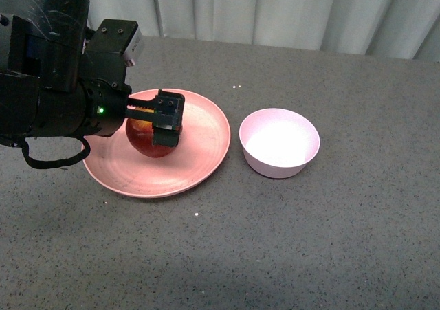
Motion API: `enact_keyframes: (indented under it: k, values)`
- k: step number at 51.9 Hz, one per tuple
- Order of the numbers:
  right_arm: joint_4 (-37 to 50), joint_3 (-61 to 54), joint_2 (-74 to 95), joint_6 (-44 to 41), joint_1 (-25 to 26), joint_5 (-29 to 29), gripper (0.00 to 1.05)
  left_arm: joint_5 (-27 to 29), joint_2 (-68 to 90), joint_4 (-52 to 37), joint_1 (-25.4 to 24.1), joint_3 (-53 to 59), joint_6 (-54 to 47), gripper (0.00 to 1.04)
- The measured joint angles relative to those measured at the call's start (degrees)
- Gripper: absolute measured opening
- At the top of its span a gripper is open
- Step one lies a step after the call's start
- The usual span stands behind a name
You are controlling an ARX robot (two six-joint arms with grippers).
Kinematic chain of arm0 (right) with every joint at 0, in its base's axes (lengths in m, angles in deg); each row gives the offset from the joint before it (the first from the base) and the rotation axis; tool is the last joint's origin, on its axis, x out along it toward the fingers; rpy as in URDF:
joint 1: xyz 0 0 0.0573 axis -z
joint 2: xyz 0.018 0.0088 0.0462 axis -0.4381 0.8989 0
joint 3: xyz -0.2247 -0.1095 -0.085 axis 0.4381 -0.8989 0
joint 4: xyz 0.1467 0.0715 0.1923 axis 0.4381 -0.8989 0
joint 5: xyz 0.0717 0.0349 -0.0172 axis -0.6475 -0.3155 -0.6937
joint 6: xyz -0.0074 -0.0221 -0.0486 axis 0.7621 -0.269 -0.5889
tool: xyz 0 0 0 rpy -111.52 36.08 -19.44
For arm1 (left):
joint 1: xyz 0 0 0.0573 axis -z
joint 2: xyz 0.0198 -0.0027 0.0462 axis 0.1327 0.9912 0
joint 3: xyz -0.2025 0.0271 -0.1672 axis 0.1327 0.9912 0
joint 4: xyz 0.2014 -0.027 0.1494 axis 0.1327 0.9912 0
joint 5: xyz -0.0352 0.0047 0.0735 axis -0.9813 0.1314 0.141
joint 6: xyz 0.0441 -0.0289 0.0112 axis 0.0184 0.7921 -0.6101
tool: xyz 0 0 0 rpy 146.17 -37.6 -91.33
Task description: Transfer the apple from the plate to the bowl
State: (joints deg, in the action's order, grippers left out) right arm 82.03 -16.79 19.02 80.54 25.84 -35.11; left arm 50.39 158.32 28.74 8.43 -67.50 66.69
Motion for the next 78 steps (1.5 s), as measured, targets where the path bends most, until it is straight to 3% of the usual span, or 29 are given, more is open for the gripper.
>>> enact_keyframes:
  k: [16,26,40,62,78]
  values:
    - [0.0,0.0,0.0,0.0,0.0,0.0,0.95,0.46,3.1,-0.33,0.52,-1.36,-0.5,0.98]
    - [0.0,0.0,0.0,0.0,0.0,0.0,0.95,0.55,3.17,-0.63,0.7,-1.36,-1.11,0.78]
    - [0.0,0.0,0.0,-0.02,0.0,0.0,0.95,0.2,0.44,-1.95,2.08,0.42,0.31,0.75]
    - [0.0,0.0,0.0,0.0,0.0,0.0,0.95,-0.57,-1.29,0.11,13.03,-6.64,3.54,0.75]
    - [0.0,0.0,0.0,0.0,0.0,0.0,0.95,-0.55,3.61,3.1,16.5,-13.2,3.8,0.75]
